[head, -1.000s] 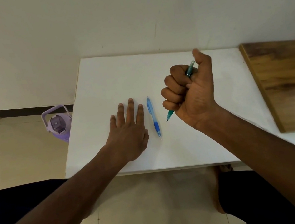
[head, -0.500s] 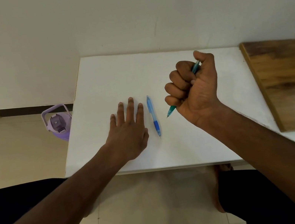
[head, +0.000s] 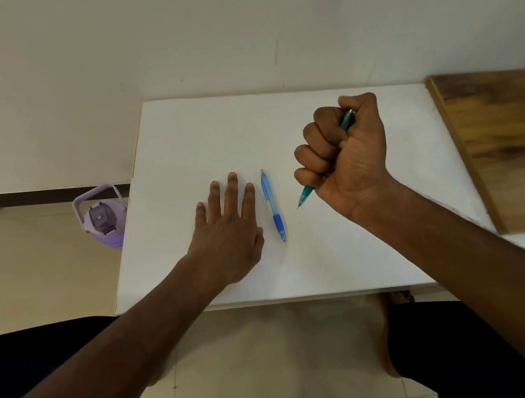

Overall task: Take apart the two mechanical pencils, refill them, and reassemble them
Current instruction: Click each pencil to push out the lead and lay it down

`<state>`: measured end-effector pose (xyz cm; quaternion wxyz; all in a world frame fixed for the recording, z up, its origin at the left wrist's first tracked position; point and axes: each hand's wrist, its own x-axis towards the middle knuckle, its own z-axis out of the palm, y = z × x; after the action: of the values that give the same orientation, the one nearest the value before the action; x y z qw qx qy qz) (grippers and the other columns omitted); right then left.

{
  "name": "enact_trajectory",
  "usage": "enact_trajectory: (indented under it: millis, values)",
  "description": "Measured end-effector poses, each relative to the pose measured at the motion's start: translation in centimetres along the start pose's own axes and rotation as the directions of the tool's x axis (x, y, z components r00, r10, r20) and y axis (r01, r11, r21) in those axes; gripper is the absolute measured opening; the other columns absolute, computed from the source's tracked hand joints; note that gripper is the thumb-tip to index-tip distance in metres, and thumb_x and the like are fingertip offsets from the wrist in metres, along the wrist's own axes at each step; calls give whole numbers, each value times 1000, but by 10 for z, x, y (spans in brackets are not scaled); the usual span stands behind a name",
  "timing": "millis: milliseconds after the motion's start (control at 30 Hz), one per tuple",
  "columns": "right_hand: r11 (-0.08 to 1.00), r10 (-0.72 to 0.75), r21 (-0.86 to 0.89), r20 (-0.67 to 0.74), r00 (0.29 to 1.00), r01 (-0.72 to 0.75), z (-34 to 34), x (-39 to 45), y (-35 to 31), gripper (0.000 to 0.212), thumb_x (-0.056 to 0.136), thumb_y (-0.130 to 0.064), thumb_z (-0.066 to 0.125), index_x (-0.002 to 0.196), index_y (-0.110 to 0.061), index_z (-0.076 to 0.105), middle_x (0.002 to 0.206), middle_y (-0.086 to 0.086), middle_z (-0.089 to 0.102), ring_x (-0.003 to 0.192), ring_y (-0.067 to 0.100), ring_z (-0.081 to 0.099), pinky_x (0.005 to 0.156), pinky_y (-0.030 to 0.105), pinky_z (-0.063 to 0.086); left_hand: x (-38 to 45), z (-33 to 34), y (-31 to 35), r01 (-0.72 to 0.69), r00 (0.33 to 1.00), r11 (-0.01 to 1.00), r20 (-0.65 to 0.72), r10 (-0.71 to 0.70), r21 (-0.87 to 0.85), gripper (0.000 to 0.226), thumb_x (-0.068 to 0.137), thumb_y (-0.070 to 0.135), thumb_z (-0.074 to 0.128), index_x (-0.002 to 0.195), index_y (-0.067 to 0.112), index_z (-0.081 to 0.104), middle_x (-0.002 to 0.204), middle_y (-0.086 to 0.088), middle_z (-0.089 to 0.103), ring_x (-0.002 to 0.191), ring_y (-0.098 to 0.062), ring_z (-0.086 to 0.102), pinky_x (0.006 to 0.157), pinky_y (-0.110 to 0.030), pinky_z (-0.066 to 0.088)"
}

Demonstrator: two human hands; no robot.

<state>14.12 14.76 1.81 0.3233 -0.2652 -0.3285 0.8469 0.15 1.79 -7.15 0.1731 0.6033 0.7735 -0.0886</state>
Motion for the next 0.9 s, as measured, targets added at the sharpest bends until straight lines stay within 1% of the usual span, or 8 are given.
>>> enact_trajectory:
  millis: [133, 200, 267, 300, 367, 400, 467, 900]
  values:
    - [998, 0, 59, 55, 998, -3, -3, 1, -1, 54, 101, -52, 23, 57, -21, 20, 51, -5, 15, 46, 11, 11, 49, 20, 14, -5, -11, -4, -15, 1000, 1000, 8, 15, -1, 78, 110, 48, 36, 167, 18, -7, 174, -11, -20, 161, -39, -10, 130, -57, 13]
    - [995, 0, 103, 75, 997, -8, -6, 1, -3, 53, 97, -55, 25, 57, -22, 20, 52, -6, 15, 46, 12, 10, 50, 22, 13, -11, -18, -4, -31, 993, 992, -113, 17, -126, 71, 108, 47, 42, 167, 19, 13, 175, -11, 9, 161, -35, 13, 127, -52, 26]
    - [990, -14, 144, 65, 998, 4, -8, 2, -6, 49, 96, -53, 26, 57, -22, 21, 53, -6, 14, 47, 12, 10, 50, 22, 13, -18, -25, 1, -71, 959, 877, -276, -72, -475, 49, 108, 46, 45, 153, 25, 48, 154, 1, 50, 141, -25, 48, 109, -35, 47]
    - [987, -16, 160, 54, 998, 8, -9, 3, -7, 48, 96, -51, 25, 57, -22, 21, 53, -6, 14, 47, 12, 10, 49, 22, 13, -22, -29, 7, -71, 954, 681, -250, -168, -729, 39, 109, 47, 44, 138, 30, 63, 137, 9, 64, 125, -19, 59, 96, -28, 50]
    - [982, -20, 189, 43, 999, 11, -10, 4, -9, 47, 97, -48, 22, 57, -23, 21, 53, -6, 14, 48, 13, 10, 48, 22, 14, -30, -38, 19, 60, 974, 44, 49, -219, -997, 48, 108, 56, 36, 116, 34, 79, 115, 10, 75, 100, -16, 66, 81, -30, 50]
    - [979, -24, 202, 40, 999, 15, -11, 5, -10, 46, 97, -47, 21, 57, -23, 21, 53, -6, 14, 48, 13, 10, 48, 22, 15, -34, -39, 23, 151, 972, -211, 185, -148, -966, 58, 106, 64, 33, 114, 33, 81, 114, 6, 77, 93, -17, 67, 77, -33, 51]
    - [976, -34, 215, 33, 999, 26, -10, 6, -10, 46, 97, -46, 20, 57, -23, 21, 53, -6, 14, 47, 13, 10, 47, 22, 15, -39, -34, 27, 258, 958, -473, 286, 12, -842, 75, 100, 75, 25, 121, 28, 80, 123, 1, 76, 84, -16, 69, 71, -34, 51]
    - [955, -39, 294, -4, 999, 39, -11, 10, -3, 50, 100, -44, 17, 56, -22, 23, 54, -6, 14, 47, 12, 11, 45, 20, 17, -46, -26, 32, 237, 969, -583, 149, 195, -778, 89, 95, 83, 16, 136, 27, 71, 143, 0, 67, 88, -12, 70, 73, -30, 53]
